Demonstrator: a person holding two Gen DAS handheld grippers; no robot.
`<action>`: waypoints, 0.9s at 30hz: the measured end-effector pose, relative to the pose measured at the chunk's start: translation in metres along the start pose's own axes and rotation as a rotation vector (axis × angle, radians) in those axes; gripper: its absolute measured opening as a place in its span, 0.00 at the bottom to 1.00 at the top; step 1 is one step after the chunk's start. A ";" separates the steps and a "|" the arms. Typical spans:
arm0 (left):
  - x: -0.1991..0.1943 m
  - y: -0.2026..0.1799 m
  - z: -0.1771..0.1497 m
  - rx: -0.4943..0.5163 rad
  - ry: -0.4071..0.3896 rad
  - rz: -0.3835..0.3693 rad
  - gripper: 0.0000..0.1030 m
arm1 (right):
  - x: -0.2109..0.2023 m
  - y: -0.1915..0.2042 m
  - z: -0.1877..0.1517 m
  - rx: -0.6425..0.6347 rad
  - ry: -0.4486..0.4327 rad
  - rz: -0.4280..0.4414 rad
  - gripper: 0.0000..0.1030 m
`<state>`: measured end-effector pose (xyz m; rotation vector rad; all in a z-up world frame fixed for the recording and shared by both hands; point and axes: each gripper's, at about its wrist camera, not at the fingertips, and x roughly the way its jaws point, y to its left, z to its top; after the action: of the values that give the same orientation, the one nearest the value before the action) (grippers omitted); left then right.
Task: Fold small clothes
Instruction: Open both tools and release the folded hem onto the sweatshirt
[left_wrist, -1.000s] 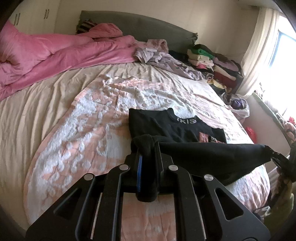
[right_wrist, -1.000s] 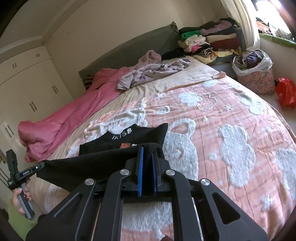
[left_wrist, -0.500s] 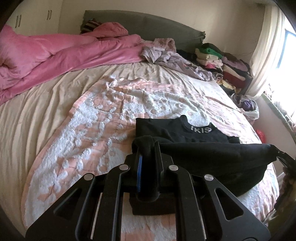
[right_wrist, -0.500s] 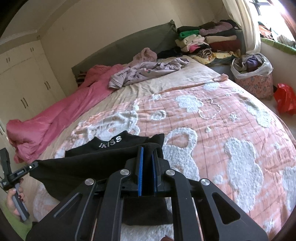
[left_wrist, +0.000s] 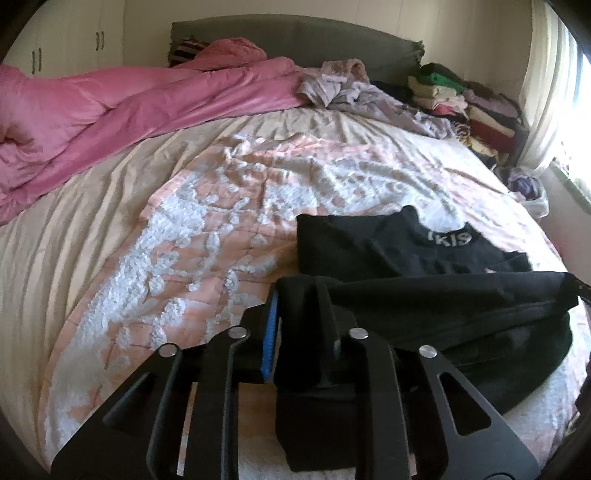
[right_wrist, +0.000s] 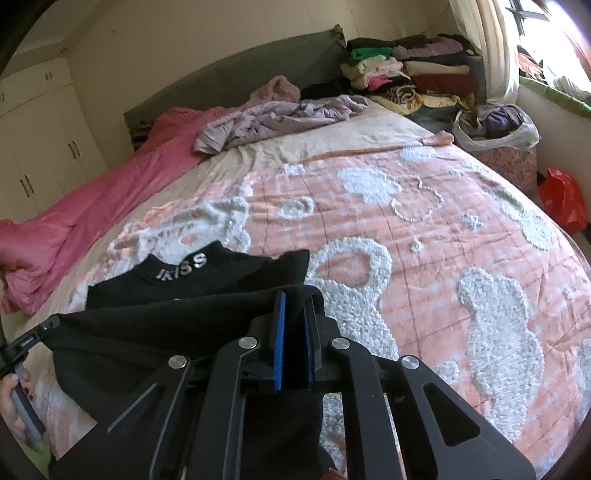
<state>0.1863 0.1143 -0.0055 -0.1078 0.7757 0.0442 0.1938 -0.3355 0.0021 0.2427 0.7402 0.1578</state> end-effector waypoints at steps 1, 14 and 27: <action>0.003 0.001 -0.001 0.002 0.005 0.010 0.19 | 0.003 -0.001 -0.001 0.002 0.006 -0.005 0.08; -0.008 -0.008 -0.008 0.041 -0.038 0.064 0.52 | 0.004 -0.007 -0.016 0.006 0.013 -0.051 0.48; -0.056 -0.028 -0.011 0.078 -0.144 0.040 0.68 | -0.056 0.025 -0.026 -0.096 -0.094 -0.007 0.63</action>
<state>0.1409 0.0854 0.0279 -0.0151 0.6347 0.0587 0.1340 -0.3201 0.0269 0.1545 0.6384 0.1737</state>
